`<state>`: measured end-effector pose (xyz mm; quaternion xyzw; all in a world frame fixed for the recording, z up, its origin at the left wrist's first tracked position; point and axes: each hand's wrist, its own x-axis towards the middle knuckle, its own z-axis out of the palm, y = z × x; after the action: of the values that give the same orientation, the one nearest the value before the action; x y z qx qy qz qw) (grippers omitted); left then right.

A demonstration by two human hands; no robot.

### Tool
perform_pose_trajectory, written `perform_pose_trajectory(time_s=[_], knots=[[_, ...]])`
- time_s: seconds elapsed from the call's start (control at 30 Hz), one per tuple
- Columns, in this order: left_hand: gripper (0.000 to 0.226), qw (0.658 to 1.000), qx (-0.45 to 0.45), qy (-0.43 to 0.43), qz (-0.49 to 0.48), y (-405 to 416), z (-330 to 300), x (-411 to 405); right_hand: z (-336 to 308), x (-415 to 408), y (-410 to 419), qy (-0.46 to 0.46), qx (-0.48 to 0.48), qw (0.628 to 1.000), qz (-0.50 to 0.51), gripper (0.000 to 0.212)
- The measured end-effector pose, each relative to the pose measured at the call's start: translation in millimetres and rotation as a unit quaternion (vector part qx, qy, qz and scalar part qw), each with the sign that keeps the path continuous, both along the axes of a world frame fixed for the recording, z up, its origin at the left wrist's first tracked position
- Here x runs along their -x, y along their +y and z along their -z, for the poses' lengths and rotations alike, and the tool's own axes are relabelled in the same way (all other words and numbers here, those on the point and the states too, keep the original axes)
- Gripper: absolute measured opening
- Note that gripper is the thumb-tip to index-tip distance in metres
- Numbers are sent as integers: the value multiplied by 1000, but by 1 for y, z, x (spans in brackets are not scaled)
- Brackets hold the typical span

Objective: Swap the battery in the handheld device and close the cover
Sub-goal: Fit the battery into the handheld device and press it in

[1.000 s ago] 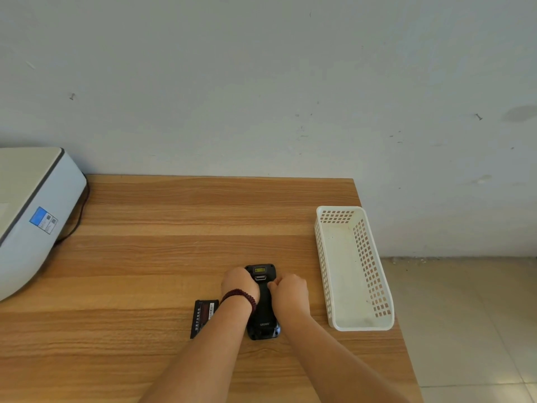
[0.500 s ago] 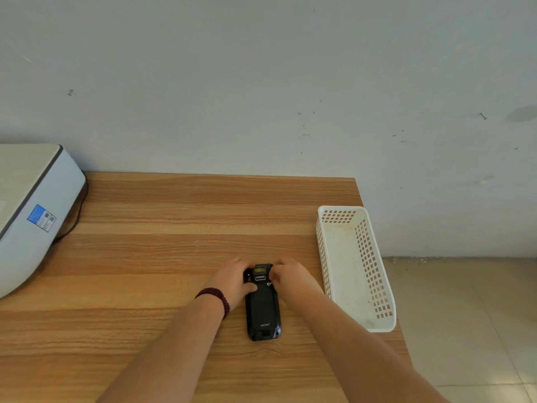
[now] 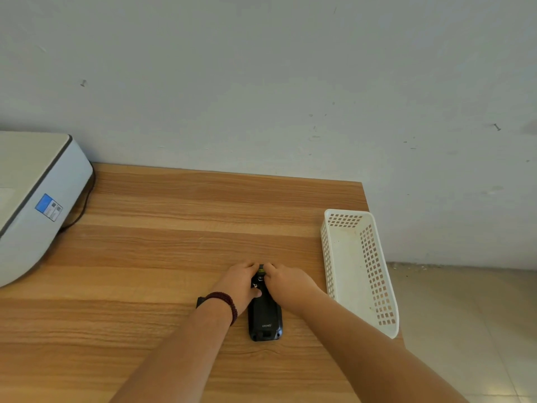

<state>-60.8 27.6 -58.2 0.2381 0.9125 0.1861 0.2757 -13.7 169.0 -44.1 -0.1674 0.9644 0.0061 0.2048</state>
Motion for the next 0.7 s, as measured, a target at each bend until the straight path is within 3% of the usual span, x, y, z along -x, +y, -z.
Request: perform_pose_trajectory(time_s=[0.13,0.43,0.57,0.7], knots=[[67,1000,17,7,23,1,0,2,0,3,1,-9,3,1000,-25,34],[68,999,6,25,21,0,2,-2,4,-5,11,0,14,998,-64,19],[68,1000,-4,20,8,0,3,-4,8,-14,8,6,8,1000,11,23],[67,1000,-11,29,-6,0,1,-7,18,-24,-1,27,69,978,195,26]])
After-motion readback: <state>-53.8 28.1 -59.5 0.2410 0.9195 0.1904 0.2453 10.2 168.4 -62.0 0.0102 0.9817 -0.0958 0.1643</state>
